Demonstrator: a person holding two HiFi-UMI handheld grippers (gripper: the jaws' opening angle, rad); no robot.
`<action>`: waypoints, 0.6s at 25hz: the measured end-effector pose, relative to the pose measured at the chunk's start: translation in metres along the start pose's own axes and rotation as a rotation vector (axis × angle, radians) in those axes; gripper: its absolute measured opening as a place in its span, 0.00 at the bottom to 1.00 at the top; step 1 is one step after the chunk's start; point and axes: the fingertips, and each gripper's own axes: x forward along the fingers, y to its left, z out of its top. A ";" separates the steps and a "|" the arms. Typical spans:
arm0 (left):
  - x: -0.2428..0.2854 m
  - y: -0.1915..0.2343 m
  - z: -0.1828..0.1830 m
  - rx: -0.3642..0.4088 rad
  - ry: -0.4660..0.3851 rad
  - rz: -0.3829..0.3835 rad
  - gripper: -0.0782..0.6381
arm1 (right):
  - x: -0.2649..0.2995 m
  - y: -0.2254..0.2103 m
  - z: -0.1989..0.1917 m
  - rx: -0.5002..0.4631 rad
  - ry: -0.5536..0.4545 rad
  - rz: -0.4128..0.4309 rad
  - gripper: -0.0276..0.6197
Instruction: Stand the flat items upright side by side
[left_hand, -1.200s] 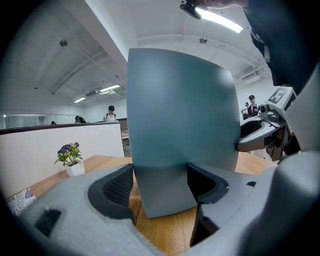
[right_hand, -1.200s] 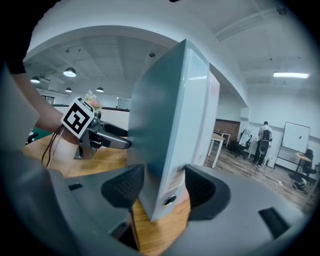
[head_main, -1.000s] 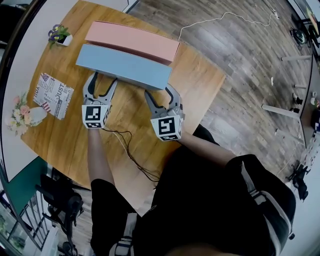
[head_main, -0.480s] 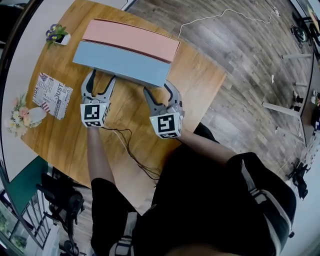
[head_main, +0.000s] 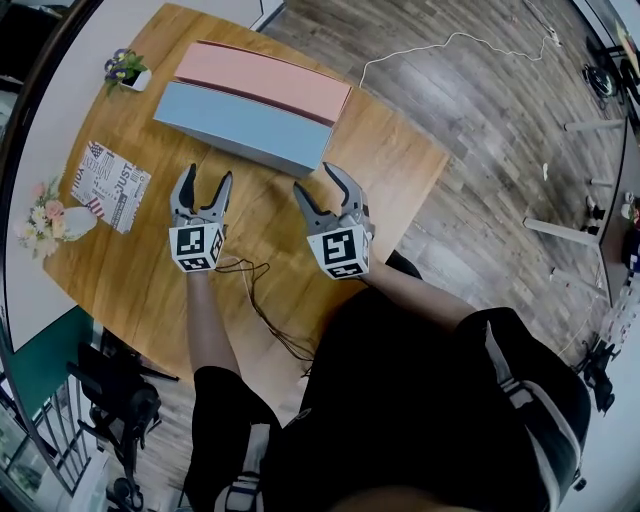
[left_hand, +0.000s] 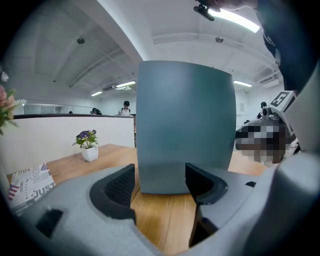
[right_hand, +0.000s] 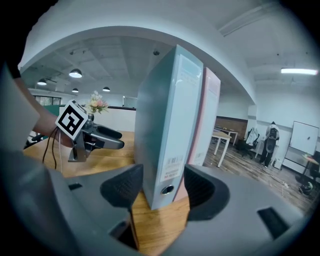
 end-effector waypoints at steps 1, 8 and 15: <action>-0.007 -0.003 -0.005 -0.013 0.010 0.016 0.55 | -0.003 0.001 -0.004 -0.003 0.008 0.014 0.44; -0.057 -0.030 -0.036 -0.133 0.059 0.151 0.48 | -0.030 0.025 -0.023 -0.031 0.036 0.167 0.41; -0.110 -0.068 -0.056 -0.262 0.091 0.293 0.39 | -0.049 0.060 -0.031 -0.143 0.058 0.277 0.21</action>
